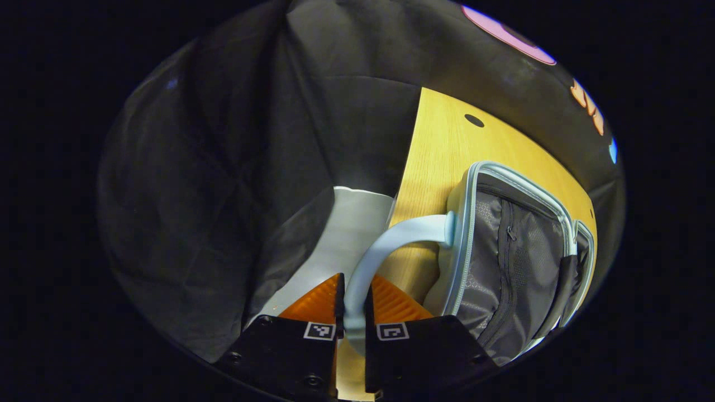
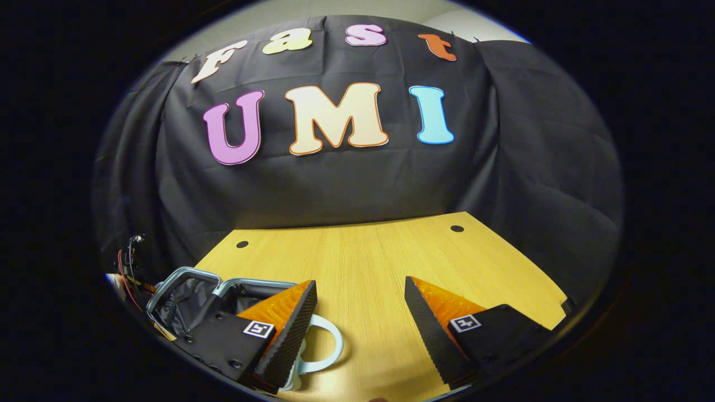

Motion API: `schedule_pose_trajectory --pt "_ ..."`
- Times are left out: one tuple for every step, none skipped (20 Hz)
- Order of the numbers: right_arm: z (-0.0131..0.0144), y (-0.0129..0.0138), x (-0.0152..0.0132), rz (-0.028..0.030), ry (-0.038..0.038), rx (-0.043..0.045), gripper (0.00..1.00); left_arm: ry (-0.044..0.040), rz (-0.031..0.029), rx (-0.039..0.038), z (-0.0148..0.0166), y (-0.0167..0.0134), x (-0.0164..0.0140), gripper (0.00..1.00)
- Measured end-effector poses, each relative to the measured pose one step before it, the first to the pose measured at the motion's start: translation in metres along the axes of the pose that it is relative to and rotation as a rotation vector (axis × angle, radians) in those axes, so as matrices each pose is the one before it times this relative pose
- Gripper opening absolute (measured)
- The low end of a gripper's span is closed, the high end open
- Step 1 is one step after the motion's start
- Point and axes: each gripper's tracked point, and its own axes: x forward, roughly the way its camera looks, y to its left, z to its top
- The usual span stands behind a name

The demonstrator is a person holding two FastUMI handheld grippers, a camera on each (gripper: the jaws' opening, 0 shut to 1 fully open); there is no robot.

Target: First open the suitcase, pack the skin care products into it, and then close the suitcase.

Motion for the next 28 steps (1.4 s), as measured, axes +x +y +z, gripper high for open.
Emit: schedule_pose_trajectory --pt "0.00099 -0.00053 0.00035 0.00663 -0.00478 -0.01115 0.98 -0.01273 0.0004 0.01116 0.00351 -0.00662 -0.01392 0.09" --pt "0.00086 0.00021 0.00085 0.00881 -0.00488 -0.01104 0.98 -0.0178 0.0086 0.01686 0.00338 -0.00343 -0.01127 0.07" --pt "0.00199 0.00007 0.00068 0.00923 -0.00531 -0.00744 0.98 -0.01282 0.01592 0.02291 0.00335 -0.00203 -0.00752 0.04" --pt "0.0032 0.00137 0.00124 0.01314 -0.00719 -0.00404 0.98 -0.02501 0.01101 0.01935 0.00813 -0.00225 -0.01033 0.03" --pt "0.00429 0.00136 0.00092 0.01434 -0.0121 -0.0013 0.98 -0.03926 0.00254 0.01326 0.0104 -0.00554 -0.01297 0.02" --pt "0.00362 -0.00036 0.0032 0.01455 -0.01368 -0.00175 0.98 -0.03107 -0.00406 0.00438 0.01129 -0.00655 -0.01796 0.02" --pt "0.00315 0.00089 0.00141 0.01818 -0.00809 -0.00045 0.98 -0.06124 -0.0004 0.01302 0.01792 -0.00536 -0.02178 0.0" --pt "0.00074 0.00115 0.0007 0.02166 -0.0053 0.00362 0.98 -0.04822 -0.00143 0.01602 0.01411 -0.00554 -0.0238 0.01" --pt "0.00202 -0.00023 0.00059 0.02159 -0.00542 0.00322 0.98 -0.04314 -0.00827 0.01327 0.0154 -0.00275 -0.01984 0.01" --pt "0.00294 -0.00092 0.00066 0.01967 -0.0107 -0.00097 0.98 -0.02973 -0.00262 0.01864 0.01333 -0.00693 -0.0181 0.01" --pt "0.00285 -0.00334 0.001 0.01445 -0.01951 -0.00665 0.98 -0.01795 -0.0054 0.02077 0.00888 -0.00835 -0.01421 0.01" --pt "0.0041 -0.00452 0.00024 0.01013 -0.02381 -0.01081 0.98 -0.02252 0.00135 0.01684 0.00858 -0.00979 -0.01225 0.01" --pt "0.00216 -0.00458 -0.00038 0.01008 -0.01177 -0.01281 0.98 -0.0096 0.00114 0.00221 0.00757 -0.0151 -0.01038 0.01" --pt "-0.00336 -0.00263 -0.00264 0.01701 0.00447 -0.01113 0.98 -0.01887 -0.01008 -0.00418 0.00932 -0.0155 -0.00848 0.01" --pt "0.00076 -0.00244 -0.00417 0.02167 -0.00032 -0.00853 0.98 -0.02489 -0.01598 0.00316 0.00618 -0.01713 -0.00948 0.01" --pt "0.00334 -0.00573 -0.00184 0.01321 -0.00749 -0.01278 0.98 -0.02078 -0.02207 0.00104 0.00665 -0.01841 -0.00822 0.01" --pt "0.00223 -0.00745 -0.0025 0.00617 -0.00624 -0.01388 0.93 -0.01886 -0.02688 0.00334 0.00619 -0.01948 -0.00993 0.0" --pt "0.00108 -0.00711 -0.00296 0.00792 -0.00473 -0.00923 0.94 -0.01731 -0.02484 0.00536 0.00627 -0.01705 -0.00796 0.0" --pt "0.00076 -0.00397 -0.00236 0.01519 -0.00202 -0.00731 0.98 -0.01982 -0.02485 0.00505 0.00655 -0.01742 -0.00548 0.0" --pt "0.00042 -0.00512 -0.0022 0.00902 -0.00259 -0.00805 0.98 -0.01245 -0.02307 -0.00281 0.0059 -0.01825 -0.00549 0.0" --pt "0.0008 -0.00646 -0.00161 0.00393 -0.00033 -0.0062 0.98 -0.01432 -0.0297 0.00061 0.00492 -0.01979 -0.00422 0.0" --pt "0.00226 -0.00591 -0.00166 0.00483 -0.00466 0.00073 0.98 -0.01396 -0.02555 -0.00398 0.00353 -0.01915 -0.00167 0.0" --pt "0.00322 -0.00528 -0.0019 0.00292 -0.00694 0.00672 0.98 -0.00569 -0.0355 0.00608 0.00011 -0.02002 0.00025 0.01" --pt "0.00238 -0.00467 -0.00121 0.00198 -0.00675 0.00859 0.98 -0.00962 -0.02582 0.01019 0.00041 -0.01697 0.00239 0.0" --pt "0.00214 -0.00431 -0.0017 0.00115 -0.00351 0.00884 0.98 -0.0022 -0.01635 0.00633 0.00019 -0.01223 0.00519 0.0" --pt "0.00068 -0.00526 -0.00248 0.00128 0.00017 0.00661 0.98 -0.00407 -0.0165 0.00324 0.00144 -0.01271 0.00385 0.0" --pt "-0.00039 -0.00568 -0.00312 0.00017 0.0018 0.0037 0.98 -0.00677 -0.02708 -0.00677 0.0009 -0.01702 0.00389 0.01" --pt "-0.0026 -0.00655 -0.00203 -0.00257 0.00341 0.00126 0.98 -0.00311 -0.03476 -0.01515 0.00056 -0.01798 0.00366 0.01"
